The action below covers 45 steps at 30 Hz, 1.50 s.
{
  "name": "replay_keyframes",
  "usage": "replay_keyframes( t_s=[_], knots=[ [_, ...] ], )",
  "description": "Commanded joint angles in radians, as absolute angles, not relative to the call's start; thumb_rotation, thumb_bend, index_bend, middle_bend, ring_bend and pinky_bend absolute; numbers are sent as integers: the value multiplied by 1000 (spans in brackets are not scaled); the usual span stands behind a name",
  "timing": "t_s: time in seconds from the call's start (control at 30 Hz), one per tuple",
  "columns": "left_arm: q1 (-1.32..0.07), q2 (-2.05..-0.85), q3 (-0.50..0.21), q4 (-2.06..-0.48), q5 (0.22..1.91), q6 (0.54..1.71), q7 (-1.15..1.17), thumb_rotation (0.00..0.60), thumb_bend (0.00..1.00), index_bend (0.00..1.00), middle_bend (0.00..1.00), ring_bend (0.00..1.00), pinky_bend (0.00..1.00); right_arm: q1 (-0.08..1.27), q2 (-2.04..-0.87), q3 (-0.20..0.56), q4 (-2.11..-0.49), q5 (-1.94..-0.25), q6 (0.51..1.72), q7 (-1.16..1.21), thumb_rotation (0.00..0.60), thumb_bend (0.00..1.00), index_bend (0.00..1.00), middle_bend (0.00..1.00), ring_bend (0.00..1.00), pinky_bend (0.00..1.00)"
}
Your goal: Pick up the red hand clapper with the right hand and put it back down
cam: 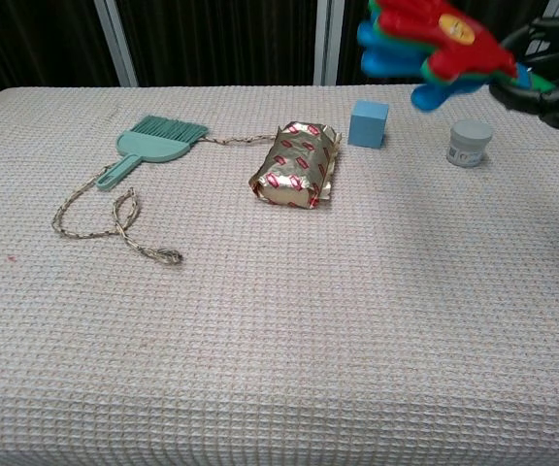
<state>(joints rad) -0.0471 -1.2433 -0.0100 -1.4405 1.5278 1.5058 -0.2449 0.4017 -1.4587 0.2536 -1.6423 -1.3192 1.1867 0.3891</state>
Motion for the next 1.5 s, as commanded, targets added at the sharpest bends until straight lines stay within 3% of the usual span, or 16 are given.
replay_keyframes(
  t_s=[0.03,0.27,0.43,0.57,0.7,0.9,1.13,1.37,1.5],
  knots=[
    [-47,-1243,-11,-1440,1527,1506,-246,600,12,36,0,0,76,498,-1352,175,-1751,-1085,975,-197,600,666,972,795,847,1000],
    [-46,-1240,-11,-1441,1526,1507,-248,600,12,35,0,0,76,483,-1351,238,-1822,-1052,1023,-79,600,649,967,788,846,1000],
    [-47,-1241,-11,-1443,1529,1508,-245,600,13,35,0,0,76,434,-1341,310,-1852,-1178,1053,277,600,646,966,784,846,1000],
    [-47,-1240,-12,-1445,1528,1508,-245,600,12,36,0,0,76,388,-1320,339,-1855,-1314,1059,712,600,641,965,777,846,1000],
    [-49,-1240,-11,-1445,1528,1504,-243,600,12,36,0,0,77,364,-1293,327,-1808,-1434,1062,1096,600,637,962,771,846,1000],
    [-50,-1239,-11,-1448,1526,1500,-240,600,12,36,0,0,77,370,-1289,285,-1715,-1514,1088,1293,600,632,958,770,846,1000],
    [-51,-1238,-9,-1450,1525,1496,-239,600,12,36,0,0,77,403,-1288,246,-1670,-1501,1057,1196,600,649,957,770,846,1000],
    [-50,-1240,-9,-1448,1523,1494,-240,600,12,36,0,0,81,501,-1201,183,-1706,-1376,866,476,600,660,934,766,837,1000],
    [-53,-1244,-8,-1446,1524,1489,-239,600,12,36,0,0,81,523,-1206,171,-1768,-1209,888,88,600,659,920,764,837,1000]
  ],
)
